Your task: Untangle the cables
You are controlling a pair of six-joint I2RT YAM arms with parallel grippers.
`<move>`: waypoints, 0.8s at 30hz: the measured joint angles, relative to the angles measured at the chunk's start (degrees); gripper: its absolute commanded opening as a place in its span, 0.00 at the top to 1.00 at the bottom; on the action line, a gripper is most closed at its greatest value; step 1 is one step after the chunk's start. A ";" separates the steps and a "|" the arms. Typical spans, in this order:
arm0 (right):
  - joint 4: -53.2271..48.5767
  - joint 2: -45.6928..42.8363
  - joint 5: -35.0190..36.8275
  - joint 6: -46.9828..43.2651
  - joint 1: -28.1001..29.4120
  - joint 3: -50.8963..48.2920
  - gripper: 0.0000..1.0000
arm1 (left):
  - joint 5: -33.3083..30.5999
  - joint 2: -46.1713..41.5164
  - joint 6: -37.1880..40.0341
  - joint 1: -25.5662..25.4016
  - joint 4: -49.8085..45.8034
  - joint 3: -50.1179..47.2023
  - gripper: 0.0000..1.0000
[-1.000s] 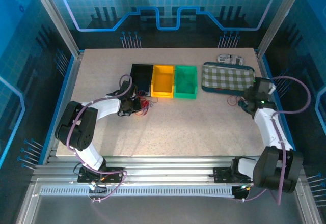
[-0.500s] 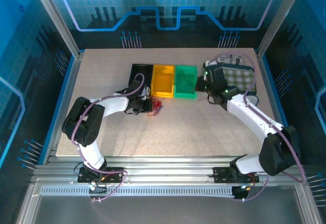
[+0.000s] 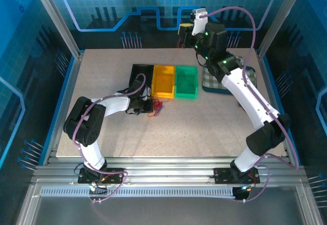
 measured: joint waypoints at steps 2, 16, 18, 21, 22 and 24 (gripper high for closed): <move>0.20 1.53 -0.59 0.04 0.02 1.40 1.00 | -0.07 0.00 0.00 -0.04 -0.07 0.04 1.00; -1.01 15.52 -2.86 2.05 0.28 4.42 1.00 | -1.27 0.00 -0.02 -0.24 -0.22 0.07 1.00; -1.84 17.25 -2.86 2.01 0.28 6.36 1.00 | -1.36 0.00 -0.02 -0.24 -0.22 0.07 1.00; -2.73 18.88 -2.69 1.57 0.28 10.40 1.00 | -1.55 0.00 -0.02 -0.24 -0.35 0.11 1.00; -2.82 19.15 -2.54 1.36 0.26 11.85 1.00 | -1.66 0.00 -0.02 -0.24 -0.39 0.11 1.00; -2.93 19.21 -2.16 0.90 0.26 14.78 1.00 | -1.75 0.00 -0.02 -0.24 -0.42 0.11 1.00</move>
